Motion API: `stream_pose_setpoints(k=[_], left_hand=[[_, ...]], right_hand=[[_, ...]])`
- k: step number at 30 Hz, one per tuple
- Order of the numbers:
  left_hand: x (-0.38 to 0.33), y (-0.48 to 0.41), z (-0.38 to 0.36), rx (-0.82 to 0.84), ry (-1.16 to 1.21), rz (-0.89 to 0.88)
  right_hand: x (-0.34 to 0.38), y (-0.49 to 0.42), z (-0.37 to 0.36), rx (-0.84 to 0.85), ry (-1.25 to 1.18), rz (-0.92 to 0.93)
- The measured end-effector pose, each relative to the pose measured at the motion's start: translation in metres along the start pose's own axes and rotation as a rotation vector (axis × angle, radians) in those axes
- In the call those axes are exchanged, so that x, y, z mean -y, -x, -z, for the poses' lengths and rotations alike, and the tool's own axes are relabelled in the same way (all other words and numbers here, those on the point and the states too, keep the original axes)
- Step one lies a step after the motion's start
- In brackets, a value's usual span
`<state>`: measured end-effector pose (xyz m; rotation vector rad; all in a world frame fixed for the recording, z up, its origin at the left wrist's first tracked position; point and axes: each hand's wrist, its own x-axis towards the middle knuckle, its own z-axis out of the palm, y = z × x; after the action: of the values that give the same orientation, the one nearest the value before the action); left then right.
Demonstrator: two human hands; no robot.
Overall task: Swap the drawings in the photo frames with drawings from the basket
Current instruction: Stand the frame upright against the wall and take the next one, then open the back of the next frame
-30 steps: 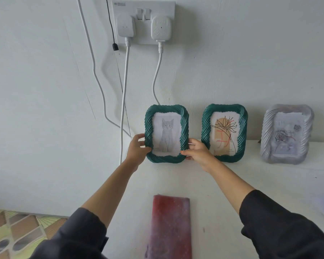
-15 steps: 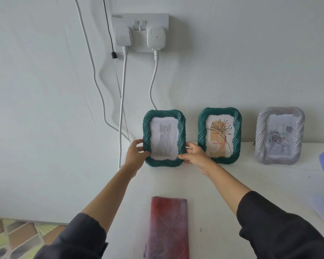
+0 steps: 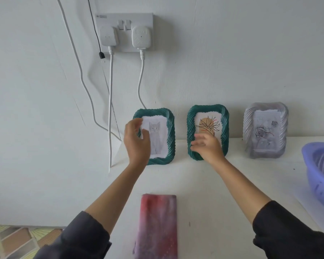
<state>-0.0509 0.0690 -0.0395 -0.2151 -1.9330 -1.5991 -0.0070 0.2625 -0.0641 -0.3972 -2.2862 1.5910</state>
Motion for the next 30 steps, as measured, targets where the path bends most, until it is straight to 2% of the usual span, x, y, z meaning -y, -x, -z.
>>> stream_pose_setpoints(k=[3, 6, 8, 11, 15, 23, 30], left_hand=[[-0.021, 0.010, -0.026, 0.231, 0.081, -0.112], [-0.031, 0.024, -0.054, 0.561, 0.080, -0.055], [-0.030, 0.032, -0.073, 0.729, 0.016, 0.039], [-0.023, 0.039, -0.092, 0.880, -0.115, 0.156], [-0.017, 0.043, -0.102, 0.934, -0.140, 0.186], [-0.020, 0.052, -0.091, 0.766, -0.107, 0.267], [-0.042, 0.069, -0.073, 0.800, -0.064, 0.284]], right_hand=[[0.001, 0.000, 0.027, -0.297, 0.053, 0.121], [-0.007, -0.006, 0.055, -0.466, 0.120, 0.182], [-0.015, -0.012, 0.069, -0.429, 0.153, 0.172], [-0.024, -0.019, 0.082, -0.203, 0.146, 0.121], [-0.030, -0.026, 0.092, 0.046, 0.109, 0.069], [-0.036, -0.007, 0.110, 0.007, 0.058, 0.120], [-0.030, 0.036, 0.141, -0.006, -0.096, 0.152]])
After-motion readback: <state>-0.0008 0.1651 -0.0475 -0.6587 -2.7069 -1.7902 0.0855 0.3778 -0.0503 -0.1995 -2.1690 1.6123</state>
